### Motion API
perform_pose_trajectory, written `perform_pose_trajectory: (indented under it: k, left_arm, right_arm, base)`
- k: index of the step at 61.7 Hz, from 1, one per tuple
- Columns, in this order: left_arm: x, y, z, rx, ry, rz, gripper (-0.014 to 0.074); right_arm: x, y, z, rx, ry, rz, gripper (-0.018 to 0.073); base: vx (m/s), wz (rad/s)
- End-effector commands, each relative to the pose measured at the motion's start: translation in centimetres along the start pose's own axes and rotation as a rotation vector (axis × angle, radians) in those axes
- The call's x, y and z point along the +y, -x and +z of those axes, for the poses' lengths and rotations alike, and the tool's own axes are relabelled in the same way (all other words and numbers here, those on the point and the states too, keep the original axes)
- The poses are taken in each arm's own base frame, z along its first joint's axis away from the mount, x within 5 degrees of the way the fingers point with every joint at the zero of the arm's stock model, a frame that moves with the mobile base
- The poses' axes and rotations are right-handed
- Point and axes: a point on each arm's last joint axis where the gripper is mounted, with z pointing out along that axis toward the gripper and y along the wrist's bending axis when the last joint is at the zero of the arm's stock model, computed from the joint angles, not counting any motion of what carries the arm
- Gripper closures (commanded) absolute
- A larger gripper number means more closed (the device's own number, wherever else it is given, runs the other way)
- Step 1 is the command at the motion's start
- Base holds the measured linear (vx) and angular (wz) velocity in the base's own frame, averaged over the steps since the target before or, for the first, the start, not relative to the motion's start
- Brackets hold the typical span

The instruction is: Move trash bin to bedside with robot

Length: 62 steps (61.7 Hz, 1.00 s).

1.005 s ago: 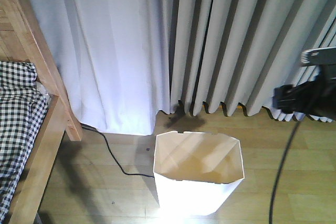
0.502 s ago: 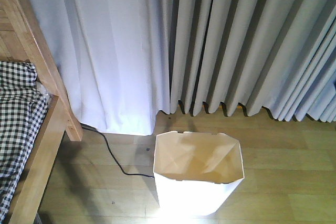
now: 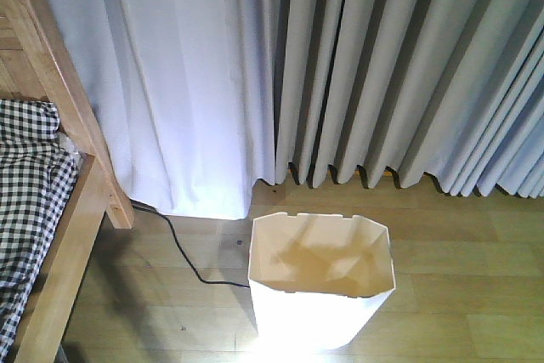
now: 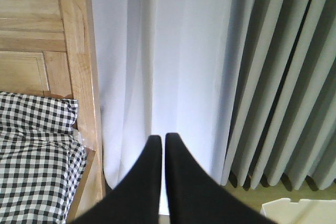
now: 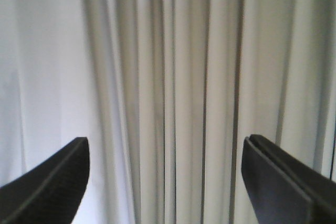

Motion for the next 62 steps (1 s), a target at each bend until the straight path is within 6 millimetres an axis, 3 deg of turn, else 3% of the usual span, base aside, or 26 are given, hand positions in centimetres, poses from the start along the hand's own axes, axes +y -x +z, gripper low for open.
perform_pose_trajectory:
  k: [1,8,18,54,62]
  left_arm:
    - [-0.02,0.08,0.05,-0.064,-0.01,-0.009,0.0602]
    - [-0.02,0.08,0.05,-0.064,-0.01,-0.009,0.0602]
    - [-0.02,0.08,0.05,-0.064,-0.01,-0.009,0.0602]
    - [-0.02,0.08,0.05,-0.064,-0.01,-0.009,0.0602]
    - [-0.02,0.08,0.05,-0.064,-0.01,-0.009,0.0602]
  right_arm:
    - [-0.2,0.85,0.03,-0.015,-0.021,-0.1,0.0039]
    - [-0.23,0.83,0.03,-0.013,-0.024,-0.121,0.0212]
    - [-0.31,0.9,0.03,-0.02,-0.033,-0.113,0.0578]
    - [-0.19,0.82,0.04,-0.014,-0.02,-0.079,0.0568]
    - [-0.33,0.74,0.05,-0.004,-0.035,-0.137,0.0568]
  base:
    - [0.0,0.0]
    - [0.0,0.0]
    - [0.0,0.0]
    - [0.0,0.0]
    - [0.0,0.0]
